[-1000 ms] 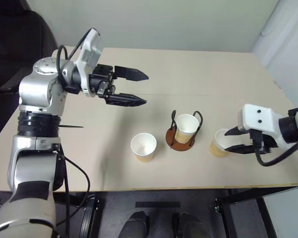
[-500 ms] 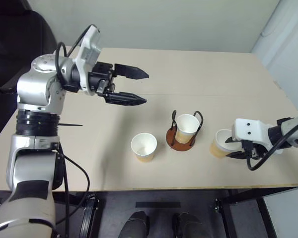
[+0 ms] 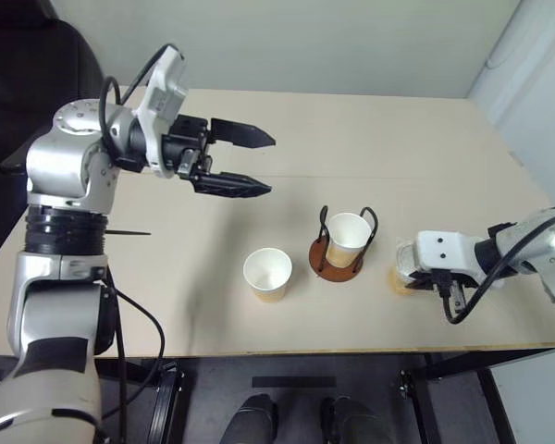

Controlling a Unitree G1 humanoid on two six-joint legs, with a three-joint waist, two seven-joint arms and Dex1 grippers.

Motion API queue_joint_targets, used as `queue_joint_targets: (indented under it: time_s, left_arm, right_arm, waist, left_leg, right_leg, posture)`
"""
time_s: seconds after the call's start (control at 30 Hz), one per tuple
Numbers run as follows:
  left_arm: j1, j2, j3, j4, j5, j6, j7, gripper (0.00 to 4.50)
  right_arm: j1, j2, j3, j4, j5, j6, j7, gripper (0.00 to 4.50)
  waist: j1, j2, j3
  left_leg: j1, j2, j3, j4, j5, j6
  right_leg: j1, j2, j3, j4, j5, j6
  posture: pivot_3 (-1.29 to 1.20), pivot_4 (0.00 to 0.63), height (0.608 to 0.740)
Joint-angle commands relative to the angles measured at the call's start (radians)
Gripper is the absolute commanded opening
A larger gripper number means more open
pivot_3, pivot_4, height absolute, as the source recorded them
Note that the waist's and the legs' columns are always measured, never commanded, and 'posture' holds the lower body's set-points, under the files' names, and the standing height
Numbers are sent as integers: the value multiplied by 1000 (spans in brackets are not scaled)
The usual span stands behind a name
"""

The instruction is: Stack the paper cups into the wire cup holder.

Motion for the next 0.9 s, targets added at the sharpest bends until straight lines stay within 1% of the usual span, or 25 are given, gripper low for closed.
queue_joint_targets:
  time_s: [0.03,0.17,0.33,0.47,0.6,0.73,0.9]
  left_arm:
    - [4,19,25,-40,-6,2,-2,4500]
    - [8,22,25,-39,-7,2,-2,4500]
    - [-2,15,17,-22,-1,-5,-5,4500]
    - [-14,8,10,-4,7,-14,-12,4500]
    - [-18,1,6,3,10,-18,-15,4500]
    - [-19,-1,4,5,13,-19,-18,4500]
    - [-12,2,7,-3,13,-15,-17,4500]
  right_arm:
    - [-86,-40,-96,-55,31,43,7,23]
    - [-169,-49,-113,-76,43,77,6,23]
    - [-343,-31,-83,-39,14,66,13,23]
    - [-517,29,-36,-2,5,69,28,23]
    - [-627,117,12,-7,16,95,32,23]
    - [-621,180,70,-43,27,108,45,23]
    - [-570,183,110,-37,4,74,61,23]
  waist:
    - [-2,0,0]
    - [-2,0,0]
    - [-3,0,0]
    - [-6,0,0]
    - [-10,0,0]
    - [-9,0,0]
    - [-8,0,0]
  left_leg:
    - [0,0,0,0,0,0]
    - [0,0,0,0,0,0]
    - [0,0,0,0,0,0]
    - [0,0,0,-1,0,0]
    - [0,0,-1,-1,0,0]
    - [0,0,-1,-1,0,1]
    - [-2,-1,-1,-1,0,1]
  right_leg:
    - [0,0,0,0,0,0]
    - [0,0,0,0,0,0]
    - [0,0,0,0,0,0]
    - [-1,0,0,0,0,0]
    - [-1,0,0,0,0,0]
    - [-1,0,-1,-1,0,0]
    - [-1,0,-1,-4,0,0]
  posture:
    - [0,150,740]
    - [0,150,740]
    - [0,150,740]
    - [0,150,740]
    - [0,150,740]
    - [0,150,740]
    - [0,150,740]
